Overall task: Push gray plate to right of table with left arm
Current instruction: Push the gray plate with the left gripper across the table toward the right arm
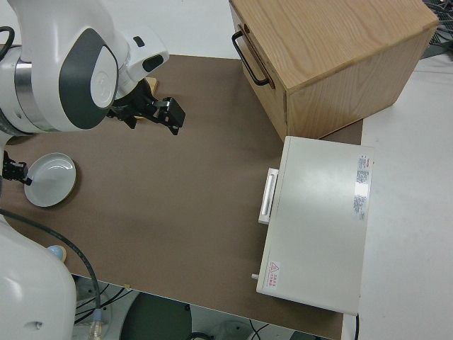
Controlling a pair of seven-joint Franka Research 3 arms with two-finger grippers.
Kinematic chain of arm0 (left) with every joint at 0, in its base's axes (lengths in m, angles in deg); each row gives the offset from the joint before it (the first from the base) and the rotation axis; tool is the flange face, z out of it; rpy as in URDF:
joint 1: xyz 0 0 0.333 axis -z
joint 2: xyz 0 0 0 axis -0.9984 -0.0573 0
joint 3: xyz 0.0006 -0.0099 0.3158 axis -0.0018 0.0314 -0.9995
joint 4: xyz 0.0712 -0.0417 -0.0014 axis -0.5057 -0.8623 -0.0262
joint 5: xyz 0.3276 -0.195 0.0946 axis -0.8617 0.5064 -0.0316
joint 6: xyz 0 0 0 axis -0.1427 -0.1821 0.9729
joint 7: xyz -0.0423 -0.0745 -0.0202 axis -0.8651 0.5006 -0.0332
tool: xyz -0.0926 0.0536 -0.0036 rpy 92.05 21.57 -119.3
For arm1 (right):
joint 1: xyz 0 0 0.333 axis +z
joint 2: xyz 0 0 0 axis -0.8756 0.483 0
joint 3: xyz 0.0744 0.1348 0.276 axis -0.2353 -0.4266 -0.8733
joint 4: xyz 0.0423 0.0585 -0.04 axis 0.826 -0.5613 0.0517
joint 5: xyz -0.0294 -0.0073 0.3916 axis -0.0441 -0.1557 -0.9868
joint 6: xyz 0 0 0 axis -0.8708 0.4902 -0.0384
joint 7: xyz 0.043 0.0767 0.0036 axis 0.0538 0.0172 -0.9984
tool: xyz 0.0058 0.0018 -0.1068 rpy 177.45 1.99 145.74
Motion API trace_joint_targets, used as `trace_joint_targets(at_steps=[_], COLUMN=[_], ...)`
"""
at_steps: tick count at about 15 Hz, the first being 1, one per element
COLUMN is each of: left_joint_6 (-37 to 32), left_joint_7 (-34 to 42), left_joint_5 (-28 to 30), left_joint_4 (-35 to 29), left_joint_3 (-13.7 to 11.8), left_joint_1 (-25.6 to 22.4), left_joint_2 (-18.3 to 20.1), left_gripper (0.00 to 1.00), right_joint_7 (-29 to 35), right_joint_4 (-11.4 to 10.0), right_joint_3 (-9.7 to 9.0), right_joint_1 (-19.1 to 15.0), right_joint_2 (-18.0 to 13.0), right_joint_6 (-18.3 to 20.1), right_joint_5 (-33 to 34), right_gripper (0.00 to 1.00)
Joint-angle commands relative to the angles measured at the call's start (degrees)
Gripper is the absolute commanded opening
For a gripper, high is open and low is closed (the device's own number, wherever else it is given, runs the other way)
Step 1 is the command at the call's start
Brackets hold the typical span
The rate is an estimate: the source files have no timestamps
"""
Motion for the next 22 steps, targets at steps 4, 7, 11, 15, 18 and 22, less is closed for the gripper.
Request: trace_joint_targets(at_steps=[4,7,11,15,18,22], left_joint_6=[4.8,9.3,16.4,24.7,27.5,33.6], left_joint_7=[-11.6,-18.4,-26.8,-31.0,-35.1,-38.1], left_joint_5=[3.7,5.4,6.3,9.5,9.6,10.0], left_joint_4=[-1.6,-1.6,-1.5,-1.3,0.8,3.5], left_joint_3=[10.0,15.4,17.6,19.9,19.6,17.3], left_joint_1=[2.5,3.6,8.5,11.4,15.7,21.1], left_joint_2=[0.5,0.0,-2.4,-6.2,-8.4,-13.2], left_gripper=[0.0,0.0,0.0,0.0,0.0,0.0], right_joint_7=[0.6,0.6,0.6,0.6,0.6,0.6], right_joint_4=[-1.6,-1.6,-1.6,-1.6,-1.6,-1.6], right_joint_3=[-0.83,-0.83,-0.83,-0.83,-0.83,-0.83], right_joint_1=[-1.4,-1.4,-1.4,-1.4,-1.4,-1.4], right_joint_2=[-1.6,-1.6,-1.6,-1.6,-1.6,-1.6], right_joint_6=[0.0,0.0,0.0,0.0,0.0,0.0], right_joint_5=[-1.2,-1.2,-1.2,-1.2,-1.2,-1.2], right_gripper=[0.996,0.996,0.996,0.996,0.996,0.996])
